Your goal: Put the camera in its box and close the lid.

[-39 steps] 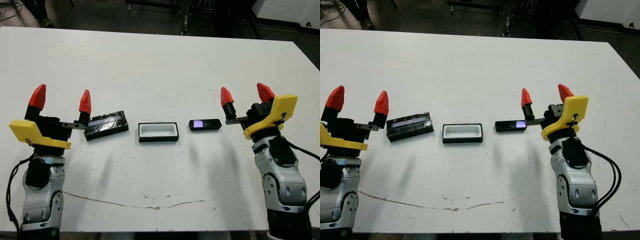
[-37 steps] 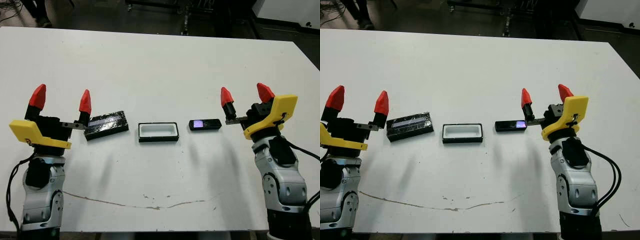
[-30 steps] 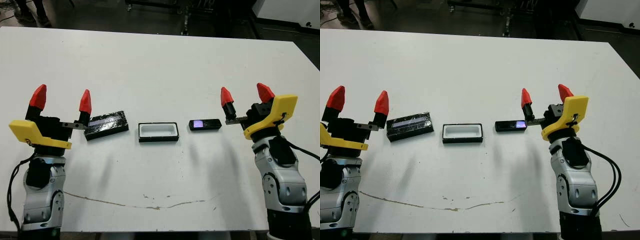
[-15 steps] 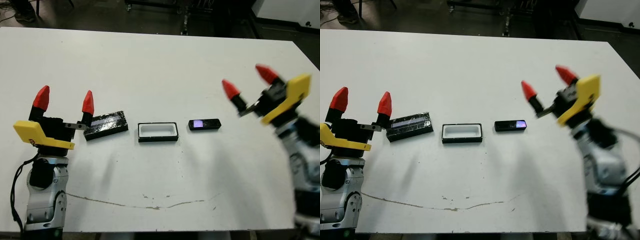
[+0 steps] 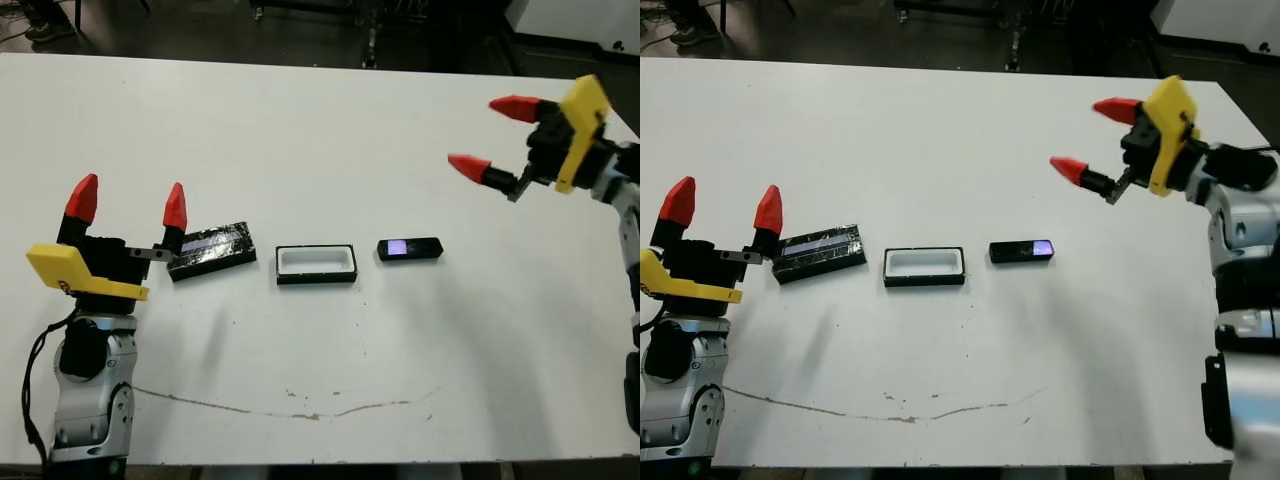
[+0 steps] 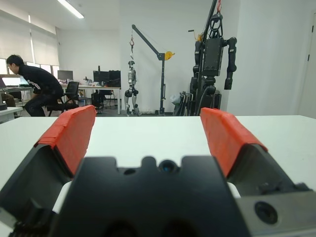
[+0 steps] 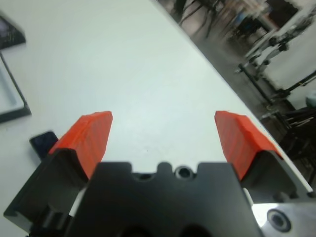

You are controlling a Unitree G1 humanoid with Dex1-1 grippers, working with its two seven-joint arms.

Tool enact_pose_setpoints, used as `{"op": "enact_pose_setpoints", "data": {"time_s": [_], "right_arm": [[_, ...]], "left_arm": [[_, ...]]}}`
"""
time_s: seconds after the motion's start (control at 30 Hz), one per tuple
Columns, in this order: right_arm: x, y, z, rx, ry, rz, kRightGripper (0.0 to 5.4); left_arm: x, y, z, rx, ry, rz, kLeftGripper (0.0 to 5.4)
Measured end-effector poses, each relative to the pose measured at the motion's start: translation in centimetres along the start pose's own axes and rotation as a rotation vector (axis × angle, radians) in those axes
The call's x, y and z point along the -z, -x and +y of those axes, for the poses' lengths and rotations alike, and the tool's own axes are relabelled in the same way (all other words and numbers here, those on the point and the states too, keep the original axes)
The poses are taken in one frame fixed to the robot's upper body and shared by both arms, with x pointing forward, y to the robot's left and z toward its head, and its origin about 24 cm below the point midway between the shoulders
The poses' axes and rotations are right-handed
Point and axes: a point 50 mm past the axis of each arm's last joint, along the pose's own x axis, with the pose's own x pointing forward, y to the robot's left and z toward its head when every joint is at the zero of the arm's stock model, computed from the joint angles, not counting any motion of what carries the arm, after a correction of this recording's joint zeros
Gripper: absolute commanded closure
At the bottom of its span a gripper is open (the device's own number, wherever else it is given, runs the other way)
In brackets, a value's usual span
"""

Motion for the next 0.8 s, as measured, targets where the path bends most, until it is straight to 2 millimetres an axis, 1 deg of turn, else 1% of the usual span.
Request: {"op": "enact_pose_setpoints", "data": {"time_s": [0.1, 0.23, 0.33, 0.5, 0.67, 0.8], "right_arm": [[0.4, -0.4, -0.1, -0.07, -0.008, 0.045, 0.02], [1.0, -1.1, 0.4, -0.18, -0.027, 0.116, 0.02], [1.0, -1.5, 0.5, -0.228, -0.007, 0.163, 0.02], [0.6, -2.2, 1.0, -0.318, 0.007, 0.188, 0.02], [1.0, -2.4, 1.6, -0.417, -0.01, 0.256, 0.02], [1.0, -2.3, 1.8, -0.484, -0.025, 0.269, 0.02]], "left_arm": [[0.0, 0.0, 0.0, -0.01, -0.001, 0.004, 0.0], [0.1, 0.0, 0.0, -0.01, 0.002, 0.007, 0.0], [0.1, 0.0, 0.0, -0.011, 0.002, 0.007, 0.0], [0.1, 0.0, 0.0, -0.014, 0.003, 0.008, 0.0], [0.2, 0.1, 0.0, -0.014, 0.003, 0.01, 0.0], [0.5, 0.1, 0.1, -0.015, 0.005, 0.023, 0.0]]}}
